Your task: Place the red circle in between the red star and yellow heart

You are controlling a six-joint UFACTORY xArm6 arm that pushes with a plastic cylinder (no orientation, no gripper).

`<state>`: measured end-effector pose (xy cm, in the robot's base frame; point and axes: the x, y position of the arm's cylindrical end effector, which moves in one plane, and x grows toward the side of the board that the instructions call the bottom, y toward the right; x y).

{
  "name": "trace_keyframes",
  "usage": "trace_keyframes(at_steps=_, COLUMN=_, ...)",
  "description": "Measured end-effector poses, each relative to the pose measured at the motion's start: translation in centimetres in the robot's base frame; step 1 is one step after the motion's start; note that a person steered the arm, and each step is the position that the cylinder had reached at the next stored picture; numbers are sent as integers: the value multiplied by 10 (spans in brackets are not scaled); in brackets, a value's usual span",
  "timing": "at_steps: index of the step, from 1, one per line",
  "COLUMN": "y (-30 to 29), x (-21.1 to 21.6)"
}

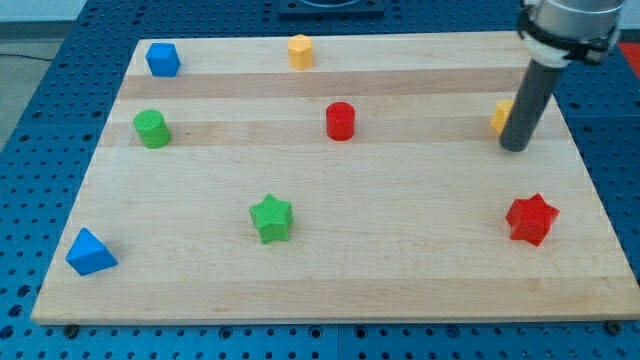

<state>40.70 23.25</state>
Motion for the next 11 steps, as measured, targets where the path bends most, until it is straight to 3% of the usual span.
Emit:
trace_keyframes(at_steps=2, y=-5, x=-115)
trace_keyframes(at_steps=3, y=13, x=-134)
trace_keyframes(at_steps=4, y=-55, x=-152)
trace_keyframes(at_steps=5, y=-40, x=-143)
trace_keyframes(at_steps=6, y=-70, x=-83)
trace_keyframes(at_steps=7, y=-177, x=-88)
trace_keyframes(at_steps=8, y=-236, x=-63)
trace_keyframes(at_steps=10, y=-282, x=-39)
trace_keyframes(at_steps=11, y=-233, x=-22)
